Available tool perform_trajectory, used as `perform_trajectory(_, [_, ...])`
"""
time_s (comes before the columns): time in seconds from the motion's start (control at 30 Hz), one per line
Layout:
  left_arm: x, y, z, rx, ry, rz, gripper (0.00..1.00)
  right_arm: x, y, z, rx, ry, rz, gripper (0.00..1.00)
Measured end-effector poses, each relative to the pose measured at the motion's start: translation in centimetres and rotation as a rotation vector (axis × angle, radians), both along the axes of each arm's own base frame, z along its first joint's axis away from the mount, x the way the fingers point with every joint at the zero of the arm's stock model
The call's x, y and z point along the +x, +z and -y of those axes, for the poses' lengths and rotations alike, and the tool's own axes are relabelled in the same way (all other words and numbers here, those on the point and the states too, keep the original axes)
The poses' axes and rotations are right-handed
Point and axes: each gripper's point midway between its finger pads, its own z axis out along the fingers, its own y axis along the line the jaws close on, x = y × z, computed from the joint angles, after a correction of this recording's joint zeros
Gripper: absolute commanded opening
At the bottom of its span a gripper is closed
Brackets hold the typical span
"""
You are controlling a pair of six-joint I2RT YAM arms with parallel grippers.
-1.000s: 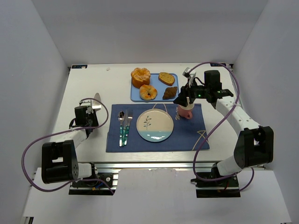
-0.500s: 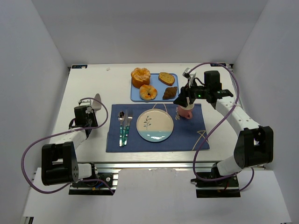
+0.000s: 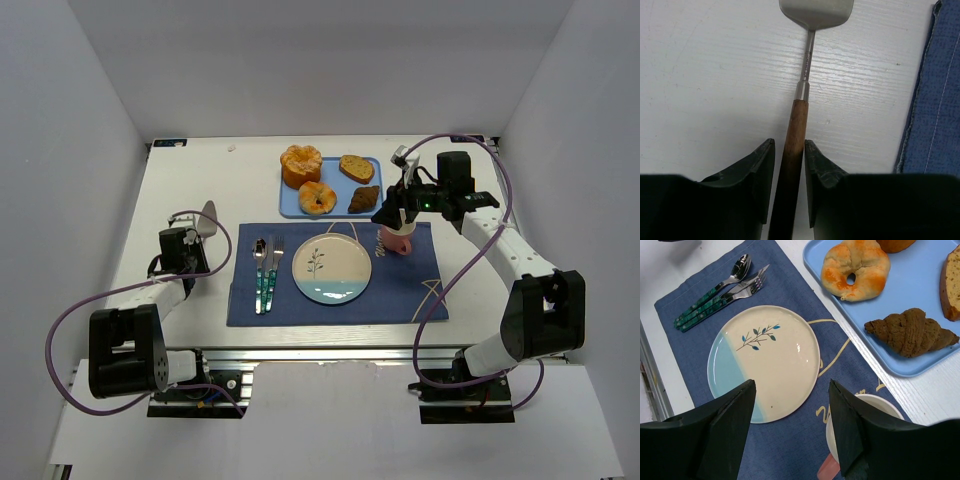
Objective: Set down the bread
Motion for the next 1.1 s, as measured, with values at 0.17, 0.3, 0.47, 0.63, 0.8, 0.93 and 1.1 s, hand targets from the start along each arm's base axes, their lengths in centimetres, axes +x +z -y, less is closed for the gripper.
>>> perform_trajectory(0.17, [0.1,0.0,0.0,0.0,-0.001,0.003,0.32,0.0,0.0,0.0,-0.002,-0.002,0.001,0.66])
perform_trajectory(0.3, [0.1,0.1,-0.1,0.004,0.004,0.008,0.22,0.1,0.0,0.0,-0.003,-0.003,0.002,0.66])
perform_trajectory(0.47, [0.1,0.3,-0.1,0.003,0.003,0.009,0.08,0.1,-0.1,0.1,-0.006,-0.005,0.004,0.66])
perform_trajectory(0.63, [1.0,3.1,0.5,-0.014,-0.035,0.021,0.0,0.3,-0.1,0.4,-0.011,-0.015,0.008,0.67])
perform_trajectory(0.8, [5.6,13.5,2.8,-0.062,-0.207,0.161,0.0,1.0,-0.1,1.7,-0.013,-0.053,0.005,0.62])
perform_trajectory(0.93, [7.8,20.8,5.6,-0.105,-0.383,0.27,0.0,2.0,0.1,3.5,-0.005,-0.11,-0.001,0.42])
perform_trajectory(1.1, [8.0,21.4,10.3,-0.186,-0.575,0.205,0.0,3.5,1.5,6.0,0.015,-0.189,0.009,0.26])
